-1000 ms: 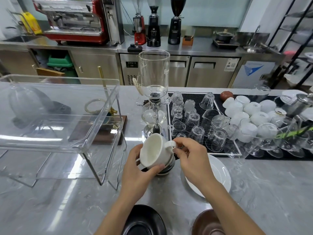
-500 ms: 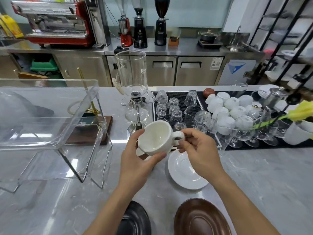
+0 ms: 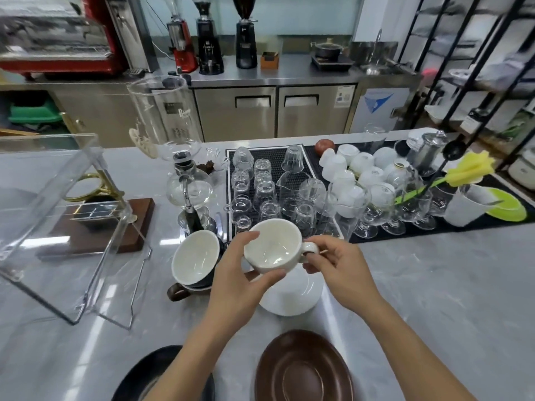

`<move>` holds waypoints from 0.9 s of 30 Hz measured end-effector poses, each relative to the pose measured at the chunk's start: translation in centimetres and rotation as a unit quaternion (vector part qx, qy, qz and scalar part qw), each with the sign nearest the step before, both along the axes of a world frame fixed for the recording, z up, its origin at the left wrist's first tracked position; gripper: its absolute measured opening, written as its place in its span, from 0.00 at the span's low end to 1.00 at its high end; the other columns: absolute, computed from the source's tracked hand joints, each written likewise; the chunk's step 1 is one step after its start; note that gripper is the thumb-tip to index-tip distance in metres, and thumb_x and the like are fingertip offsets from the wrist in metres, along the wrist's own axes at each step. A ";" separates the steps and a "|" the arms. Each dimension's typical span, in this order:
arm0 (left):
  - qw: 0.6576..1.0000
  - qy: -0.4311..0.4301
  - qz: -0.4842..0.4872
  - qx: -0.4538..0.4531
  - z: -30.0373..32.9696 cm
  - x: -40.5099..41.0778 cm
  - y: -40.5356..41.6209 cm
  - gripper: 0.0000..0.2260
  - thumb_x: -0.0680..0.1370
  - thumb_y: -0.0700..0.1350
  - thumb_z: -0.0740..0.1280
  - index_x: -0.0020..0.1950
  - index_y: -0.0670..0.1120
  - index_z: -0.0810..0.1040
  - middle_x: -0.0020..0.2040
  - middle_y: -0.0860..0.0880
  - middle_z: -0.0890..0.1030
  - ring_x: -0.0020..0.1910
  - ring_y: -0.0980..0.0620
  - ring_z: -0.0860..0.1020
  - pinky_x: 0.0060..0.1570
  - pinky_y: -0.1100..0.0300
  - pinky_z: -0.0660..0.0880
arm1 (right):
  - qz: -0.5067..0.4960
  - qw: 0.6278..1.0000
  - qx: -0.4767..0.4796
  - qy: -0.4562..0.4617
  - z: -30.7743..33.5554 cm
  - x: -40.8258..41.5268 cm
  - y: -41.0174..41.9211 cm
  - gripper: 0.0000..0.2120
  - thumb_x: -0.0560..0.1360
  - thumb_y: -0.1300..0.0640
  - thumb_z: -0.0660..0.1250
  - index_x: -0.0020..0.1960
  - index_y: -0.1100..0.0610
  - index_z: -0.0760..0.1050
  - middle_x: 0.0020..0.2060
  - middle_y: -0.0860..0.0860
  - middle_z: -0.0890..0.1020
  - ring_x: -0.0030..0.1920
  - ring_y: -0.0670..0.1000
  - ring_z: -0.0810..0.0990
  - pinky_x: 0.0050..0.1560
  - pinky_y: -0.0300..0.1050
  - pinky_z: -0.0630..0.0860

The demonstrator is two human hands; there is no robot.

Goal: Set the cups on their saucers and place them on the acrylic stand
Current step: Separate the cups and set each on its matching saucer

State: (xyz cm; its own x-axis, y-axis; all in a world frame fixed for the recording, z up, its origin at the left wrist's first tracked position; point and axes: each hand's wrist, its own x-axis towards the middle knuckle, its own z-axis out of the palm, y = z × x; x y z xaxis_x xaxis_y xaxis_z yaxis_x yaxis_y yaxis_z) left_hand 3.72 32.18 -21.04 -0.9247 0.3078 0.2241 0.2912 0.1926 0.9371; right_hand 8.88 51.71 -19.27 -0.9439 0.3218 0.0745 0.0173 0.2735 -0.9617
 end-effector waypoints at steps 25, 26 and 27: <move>0.997 -0.051 -0.047 -0.030 -4.0 0.1 2.4 0.21 0.70 0.46 0.74 0.58 0.63 0.72 0.59 0.72 0.72 0.61 0.70 0.70 0.50 0.57 0.83 | -0.026 0.992 0.083 -0.092 -6.2 -0.6 3.0 0.10 0.72 0.63 0.73 0.44 0.48 0.84 0.39 0.40 0.86 0.41 0.42 0.83 0.42 0.37 0.79; 0.997 -0.054 -0.047 -0.028 -4.0 0.2 2.4 0.21 0.69 0.47 0.74 0.58 0.63 0.72 0.60 0.71 0.72 0.62 0.70 0.70 0.51 0.57 0.83 | -0.025 0.991 0.088 -0.093 -6.3 -0.5 3.2 0.11 0.72 0.63 0.73 0.44 0.47 0.84 0.39 0.40 0.86 0.41 0.40 0.83 0.41 0.33 0.77; 0.997 -0.056 -0.047 -0.027 -4.1 0.2 2.4 0.21 0.69 0.47 0.74 0.58 0.64 0.72 0.60 0.71 0.72 0.62 0.69 0.70 0.51 0.57 0.83 | -0.024 0.991 0.091 -0.094 -6.3 -0.4 3.2 0.12 0.72 0.63 0.73 0.43 0.45 0.83 0.39 0.40 0.86 0.41 0.39 0.83 0.40 0.28 0.74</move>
State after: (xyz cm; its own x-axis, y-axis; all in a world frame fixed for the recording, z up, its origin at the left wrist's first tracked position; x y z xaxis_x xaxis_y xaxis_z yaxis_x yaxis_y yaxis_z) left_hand 3.95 34.60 -25.13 -0.9094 0.4030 0.1027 0.2052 0.2201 0.9537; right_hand 8.49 54.91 -25.61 -0.9306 0.3640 -0.0400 0.2082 0.4362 -0.8754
